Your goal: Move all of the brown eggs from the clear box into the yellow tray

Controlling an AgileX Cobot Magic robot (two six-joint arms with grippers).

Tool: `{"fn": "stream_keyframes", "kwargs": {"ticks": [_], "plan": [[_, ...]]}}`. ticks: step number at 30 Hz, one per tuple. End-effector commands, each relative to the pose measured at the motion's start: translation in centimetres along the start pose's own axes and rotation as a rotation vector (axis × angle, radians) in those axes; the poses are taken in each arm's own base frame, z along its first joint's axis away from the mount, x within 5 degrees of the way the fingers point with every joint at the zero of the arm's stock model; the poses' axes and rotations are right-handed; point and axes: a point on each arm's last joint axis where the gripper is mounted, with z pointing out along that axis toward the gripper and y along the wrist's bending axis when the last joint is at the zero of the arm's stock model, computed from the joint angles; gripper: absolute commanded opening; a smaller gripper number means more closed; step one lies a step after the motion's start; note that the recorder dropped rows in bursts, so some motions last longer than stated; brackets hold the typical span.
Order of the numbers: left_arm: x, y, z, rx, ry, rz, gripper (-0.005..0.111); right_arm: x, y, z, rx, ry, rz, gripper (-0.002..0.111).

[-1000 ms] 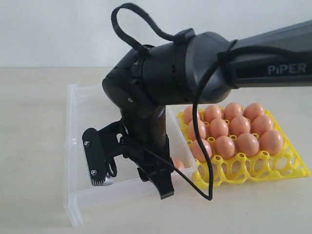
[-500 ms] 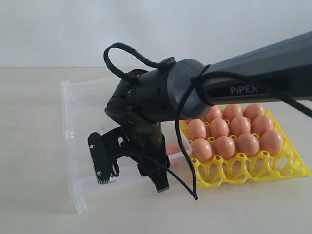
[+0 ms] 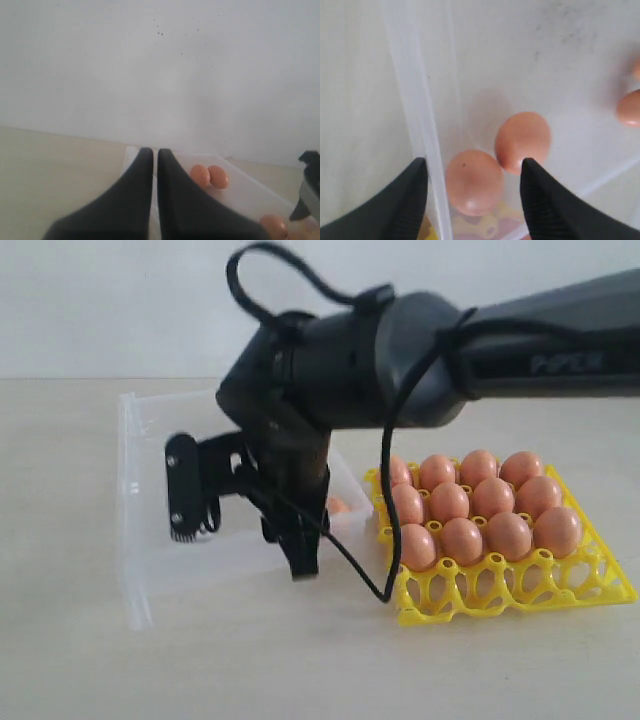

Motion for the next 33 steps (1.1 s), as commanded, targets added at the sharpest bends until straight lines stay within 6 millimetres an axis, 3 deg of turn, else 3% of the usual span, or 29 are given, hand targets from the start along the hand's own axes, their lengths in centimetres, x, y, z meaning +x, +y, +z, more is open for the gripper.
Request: {"fn": "stream_keyframes", "kwargs": {"ticks": [1, 4, 7, 12, 15, 19, 21, 26, 29, 33], "plan": [[-0.3, 0.0, 0.0, 0.003, -0.021, -0.018, 0.004, 0.5, -3.4, -4.4, 0.151, -0.130, 0.088, 0.050], [-0.3, 0.0, 0.0, 0.003, -0.021, -0.018, 0.004, 1.5, -4.3, -3.4, 0.141, -0.106, 0.144, 0.050], [-0.3, 0.0, 0.0, 0.003, -0.021, -0.018, 0.004, 1.7, -3.9, -2.0, 0.067, -0.087, 0.201, 0.050], [-0.3, 0.0, 0.0, 0.003, -0.021, -0.018, 0.004, 0.4, -4.3, -0.9, 0.116, -0.200, 0.204, 0.050], [-0.3, 0.0, 0.0, 0.003, -0.021, -0.018, 0.004, -0.1, -4.0, 1.0, 0.104, -0.204, 0.197, 0.049], [-0.3, 0.0, 0.0, 0.003, -0.021, -0.018, 0.004, -0.3, -3.4, 3.8, 0.093, -0.161, 0.140, 0.034], [-0.3, 0.0, 0.0, 0.003, -0.021, -0.018, 0.004, -0.8, -4.0, 4.5, 0.124, -0.200, 0.195, 0.029], [-0.3, 0.0, 0.0, 0.003, -0.021, -0.018, 0.004, -2.1, -6.5, 4.7, 0.210, -0.322, 0.357, 0.033], [-0.3, 0.0, 0.0, 0.003, -0.021, -0.018, 0.004, -1.6, -8.5, 5.1, 0.225, -0.323, 0.505, 0.033], [-0.3, 0.0, 0.0, 0.003, -0.021, -0.018, 0.004, 0.5, -11.6, 6.5, 0.228, -0.325, 0.839, 0.033]]}}
